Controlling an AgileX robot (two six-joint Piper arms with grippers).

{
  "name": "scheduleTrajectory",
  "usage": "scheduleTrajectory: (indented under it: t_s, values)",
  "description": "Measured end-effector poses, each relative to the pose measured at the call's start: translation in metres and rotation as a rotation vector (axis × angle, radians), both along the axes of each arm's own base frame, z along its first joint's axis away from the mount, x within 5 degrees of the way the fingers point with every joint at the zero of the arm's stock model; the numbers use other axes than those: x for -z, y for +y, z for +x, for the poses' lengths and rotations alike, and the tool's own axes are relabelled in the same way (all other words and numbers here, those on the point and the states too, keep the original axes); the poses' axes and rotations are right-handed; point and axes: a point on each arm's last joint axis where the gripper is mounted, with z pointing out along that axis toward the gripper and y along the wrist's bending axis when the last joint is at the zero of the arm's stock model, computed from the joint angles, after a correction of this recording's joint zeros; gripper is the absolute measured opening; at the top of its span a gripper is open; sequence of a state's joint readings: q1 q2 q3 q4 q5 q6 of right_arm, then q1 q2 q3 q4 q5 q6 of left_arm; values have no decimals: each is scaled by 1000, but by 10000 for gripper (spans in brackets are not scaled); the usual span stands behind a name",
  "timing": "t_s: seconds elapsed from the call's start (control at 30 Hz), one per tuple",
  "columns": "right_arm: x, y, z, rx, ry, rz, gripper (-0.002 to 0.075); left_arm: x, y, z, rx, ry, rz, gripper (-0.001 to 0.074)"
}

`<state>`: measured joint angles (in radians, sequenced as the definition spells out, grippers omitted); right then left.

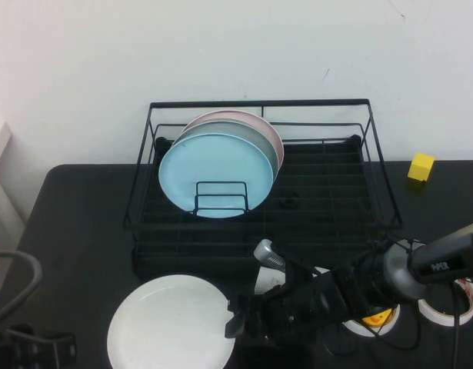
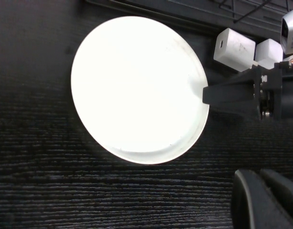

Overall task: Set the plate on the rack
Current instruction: Pick up the plate from the table

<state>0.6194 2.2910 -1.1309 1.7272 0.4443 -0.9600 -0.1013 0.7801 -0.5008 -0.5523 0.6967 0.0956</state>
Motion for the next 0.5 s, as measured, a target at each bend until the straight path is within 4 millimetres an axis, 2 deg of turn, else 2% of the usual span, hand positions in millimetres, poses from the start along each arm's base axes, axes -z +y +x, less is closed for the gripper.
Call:
scheduleTrajectory:
  t_s: [0.13,0.33,0.5]
  values:
    - [0,0,0,6,1,-5,263,0,0,0,1,0,0,-2]
    - [0,0,0,-1,-6,-6,187,0,-1,0,5,-1,-5,-2]
    - [0,1,-1,-17,-17,-10,171,0,-1,0,5,-1,-7,-2]
